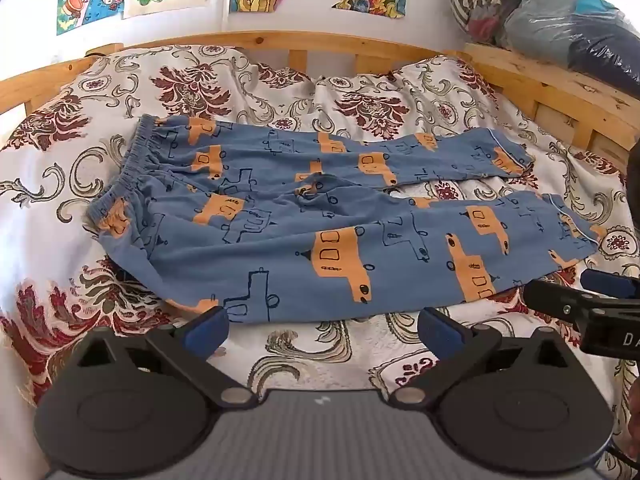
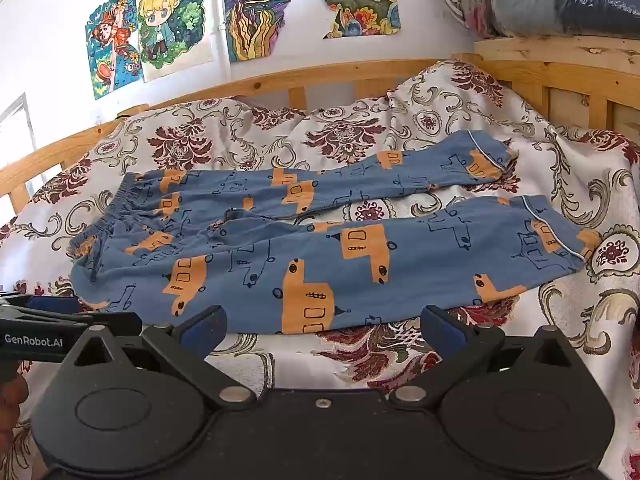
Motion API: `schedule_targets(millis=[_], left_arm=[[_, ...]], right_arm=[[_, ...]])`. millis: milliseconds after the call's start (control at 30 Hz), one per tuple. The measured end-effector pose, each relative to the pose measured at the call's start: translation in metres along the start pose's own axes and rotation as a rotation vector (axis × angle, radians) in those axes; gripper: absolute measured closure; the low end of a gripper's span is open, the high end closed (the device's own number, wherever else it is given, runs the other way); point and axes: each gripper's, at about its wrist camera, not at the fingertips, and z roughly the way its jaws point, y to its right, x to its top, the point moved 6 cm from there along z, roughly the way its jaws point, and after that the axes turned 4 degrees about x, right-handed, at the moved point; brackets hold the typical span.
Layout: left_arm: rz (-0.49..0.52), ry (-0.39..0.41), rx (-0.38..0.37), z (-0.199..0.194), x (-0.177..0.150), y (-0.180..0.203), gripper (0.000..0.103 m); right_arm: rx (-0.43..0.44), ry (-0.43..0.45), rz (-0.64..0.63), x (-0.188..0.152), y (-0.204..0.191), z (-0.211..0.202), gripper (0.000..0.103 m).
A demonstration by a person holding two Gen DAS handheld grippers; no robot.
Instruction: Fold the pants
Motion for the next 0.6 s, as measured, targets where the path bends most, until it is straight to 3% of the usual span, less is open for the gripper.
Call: schedule_targets(millis=[600], left_arm=[[-0.025,-0.053,-0.011,0.011,-0.002,-0.005,0.000]], right_arm=[[-0.007,-0.009,0.007,0.000,0.005,0.005,0.001]])
